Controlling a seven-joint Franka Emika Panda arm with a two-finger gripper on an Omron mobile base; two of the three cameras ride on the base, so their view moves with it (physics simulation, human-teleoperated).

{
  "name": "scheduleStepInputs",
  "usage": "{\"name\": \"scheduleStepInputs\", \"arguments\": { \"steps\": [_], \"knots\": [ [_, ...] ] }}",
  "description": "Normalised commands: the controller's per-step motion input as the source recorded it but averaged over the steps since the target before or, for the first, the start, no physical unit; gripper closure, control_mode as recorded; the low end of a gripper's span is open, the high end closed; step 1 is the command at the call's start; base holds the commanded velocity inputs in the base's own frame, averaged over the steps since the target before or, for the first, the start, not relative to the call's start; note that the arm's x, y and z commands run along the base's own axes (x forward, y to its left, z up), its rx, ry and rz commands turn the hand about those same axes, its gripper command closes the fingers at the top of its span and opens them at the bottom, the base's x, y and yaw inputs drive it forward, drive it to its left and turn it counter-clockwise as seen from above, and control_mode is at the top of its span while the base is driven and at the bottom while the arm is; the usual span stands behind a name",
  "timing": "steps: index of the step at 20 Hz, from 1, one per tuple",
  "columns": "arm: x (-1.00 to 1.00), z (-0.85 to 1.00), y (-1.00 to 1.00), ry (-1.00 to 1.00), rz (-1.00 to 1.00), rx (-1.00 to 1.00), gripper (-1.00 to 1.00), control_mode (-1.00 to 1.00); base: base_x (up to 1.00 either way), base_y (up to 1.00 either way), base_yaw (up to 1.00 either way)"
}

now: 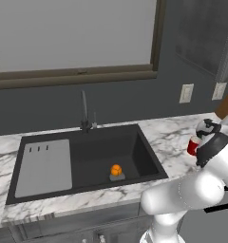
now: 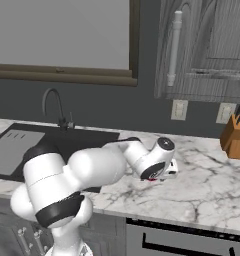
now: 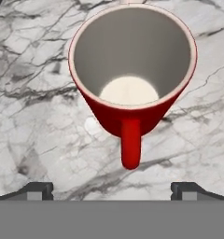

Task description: Clear the mugs and bowl far away from the sink.

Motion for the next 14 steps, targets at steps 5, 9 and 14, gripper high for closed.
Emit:
{"name": "scheduleStepInputs", "arguments": {
  "steps": [5, 9, 14],
  "knots": [
    [0.18, 0.00, 0.00, 0.00, 0.00, 0.00, -1.00, -1.00, 0.00, 0.00, 0.00],
    [0.19, -0.01, 0.00, 0.00, 0.00, 0.00, -1.00, -1.00, 0.00, 0.00, 0.00],
    [0.07, -0.07, -0.01, 0.00, 0.00, 0.00, -1.00, -1.00, 0.00, 0.00, 0.00]
  ]
}}
